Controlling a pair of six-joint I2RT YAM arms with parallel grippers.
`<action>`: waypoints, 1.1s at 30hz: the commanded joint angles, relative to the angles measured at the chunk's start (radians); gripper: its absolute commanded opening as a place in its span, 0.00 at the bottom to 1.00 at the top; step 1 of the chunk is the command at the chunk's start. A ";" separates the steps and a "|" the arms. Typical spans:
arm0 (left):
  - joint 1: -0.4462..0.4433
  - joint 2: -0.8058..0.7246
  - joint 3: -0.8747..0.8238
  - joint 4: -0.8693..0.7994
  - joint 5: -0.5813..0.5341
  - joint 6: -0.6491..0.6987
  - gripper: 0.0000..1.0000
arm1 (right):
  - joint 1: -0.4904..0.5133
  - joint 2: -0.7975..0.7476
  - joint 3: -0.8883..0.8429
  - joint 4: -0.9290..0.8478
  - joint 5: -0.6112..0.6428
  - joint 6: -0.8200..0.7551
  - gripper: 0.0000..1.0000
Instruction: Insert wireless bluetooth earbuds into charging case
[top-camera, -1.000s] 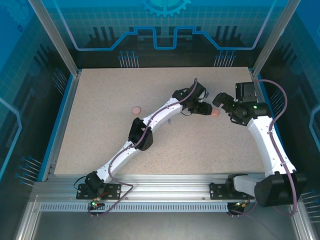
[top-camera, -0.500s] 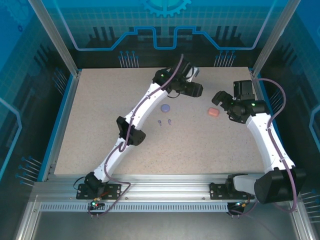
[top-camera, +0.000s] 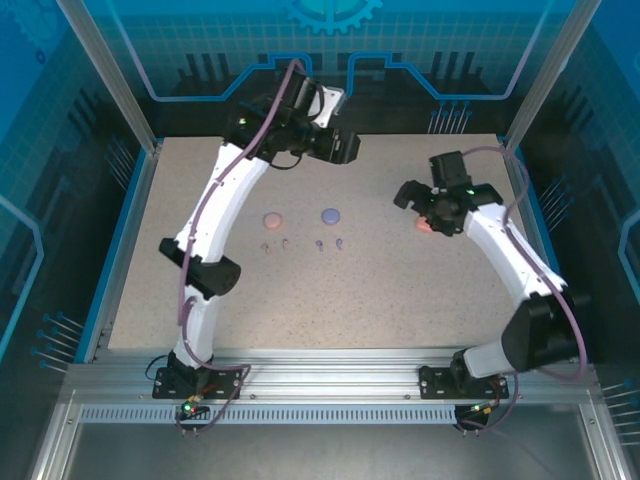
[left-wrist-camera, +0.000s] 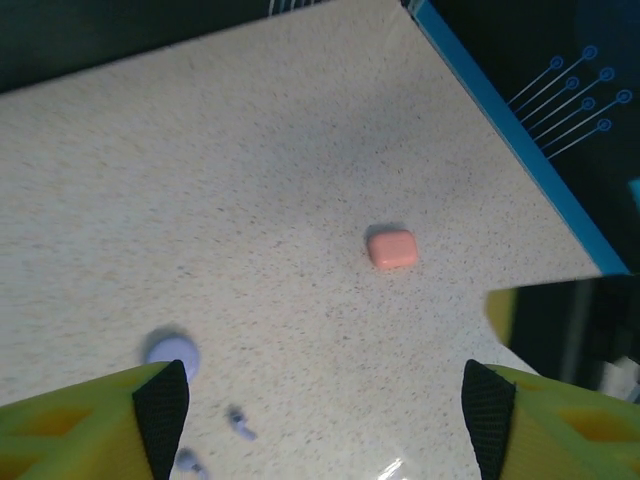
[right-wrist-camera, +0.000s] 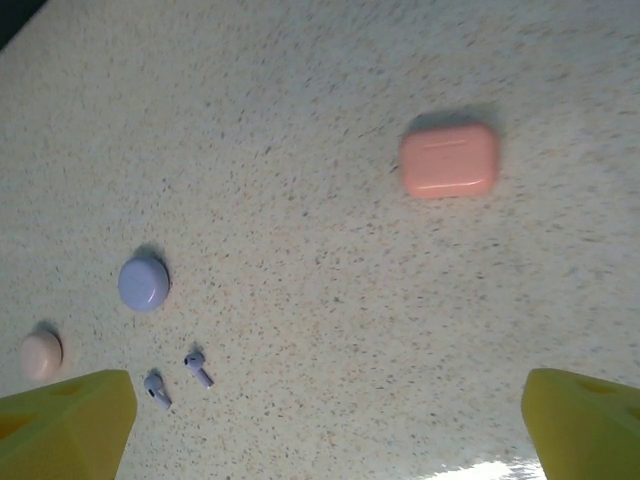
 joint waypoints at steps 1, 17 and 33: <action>0.000 -0.074 -0.087 -0.011 -0.059 0.061 0.77 | 0.068 0.121 0.112 0.008 -0.018 -0.019 0.99; 0.201 -0.762 -1.174 0.610 -0.065 -0.028 0.99 | 0.278 0.959 1.009 -0.414 0.079 -0.078 0.93; 0.399 -0.949 -1.650 1.005 0.023 -0.279 0.99 | 0.343 1.155 1.243 -0.463 0.064 -0.079 0.83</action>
